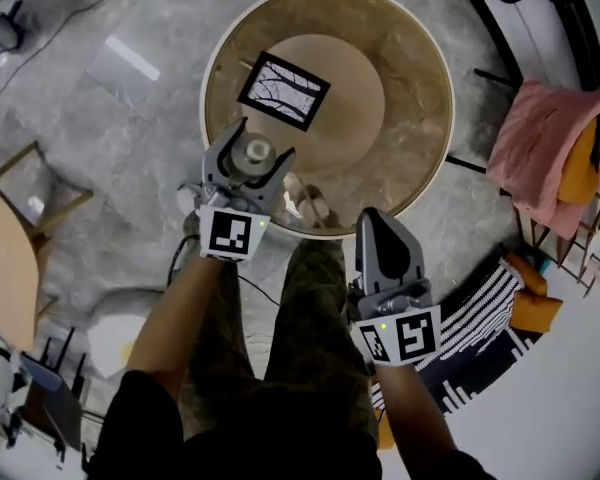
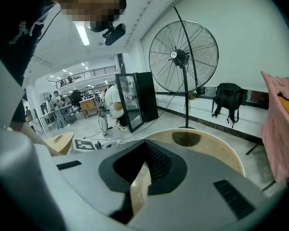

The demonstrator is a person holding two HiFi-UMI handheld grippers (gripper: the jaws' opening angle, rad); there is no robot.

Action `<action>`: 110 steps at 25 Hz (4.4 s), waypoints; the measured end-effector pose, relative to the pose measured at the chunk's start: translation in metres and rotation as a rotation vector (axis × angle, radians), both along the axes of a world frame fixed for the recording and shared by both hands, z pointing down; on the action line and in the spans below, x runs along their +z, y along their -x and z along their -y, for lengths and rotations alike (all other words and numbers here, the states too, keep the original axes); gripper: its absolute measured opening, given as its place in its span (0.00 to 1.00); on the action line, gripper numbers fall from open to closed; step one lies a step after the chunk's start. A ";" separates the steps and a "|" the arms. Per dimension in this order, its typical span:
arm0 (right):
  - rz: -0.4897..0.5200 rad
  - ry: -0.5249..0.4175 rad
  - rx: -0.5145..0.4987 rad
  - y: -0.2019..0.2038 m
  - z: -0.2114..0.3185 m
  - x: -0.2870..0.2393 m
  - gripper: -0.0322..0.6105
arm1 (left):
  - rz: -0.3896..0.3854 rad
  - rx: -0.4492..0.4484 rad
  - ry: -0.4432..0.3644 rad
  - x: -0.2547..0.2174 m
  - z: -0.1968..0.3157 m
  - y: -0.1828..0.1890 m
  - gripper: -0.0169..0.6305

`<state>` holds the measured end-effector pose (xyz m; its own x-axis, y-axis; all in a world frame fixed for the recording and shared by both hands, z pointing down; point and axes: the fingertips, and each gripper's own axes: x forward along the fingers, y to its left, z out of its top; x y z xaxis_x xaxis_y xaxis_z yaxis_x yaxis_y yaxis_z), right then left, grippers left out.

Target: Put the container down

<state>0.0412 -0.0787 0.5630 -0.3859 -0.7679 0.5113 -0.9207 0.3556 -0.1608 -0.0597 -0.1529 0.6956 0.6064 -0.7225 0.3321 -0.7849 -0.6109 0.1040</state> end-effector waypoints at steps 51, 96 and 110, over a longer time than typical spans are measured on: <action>-0.012 0.007 0.033 -0.010 0.003 0.049 0.08 | 0.188 0.032 0.079 0.108 -0.023 -0.017 0.58; -0.039 -0.296 0.121 -0.030 0.034 -0.294 0.08 | -0.103 -0.081 -0.046 -0.411 -0.036 0.031 0.09; -0.046 -0.411 0.153 -0.058 0.018 -0.435 0.08 | -0.142 -0.192 -0.166 -0.557 -0.023 0.066 0.07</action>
<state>0.0993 -0.0968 0.1275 -0.2358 -0.9576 0.1653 -0.9706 0.2404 0.0083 -0.1257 -0.1295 0.1384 0.4850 -0.8660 0.1216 -0.8726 -0.4701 0.1324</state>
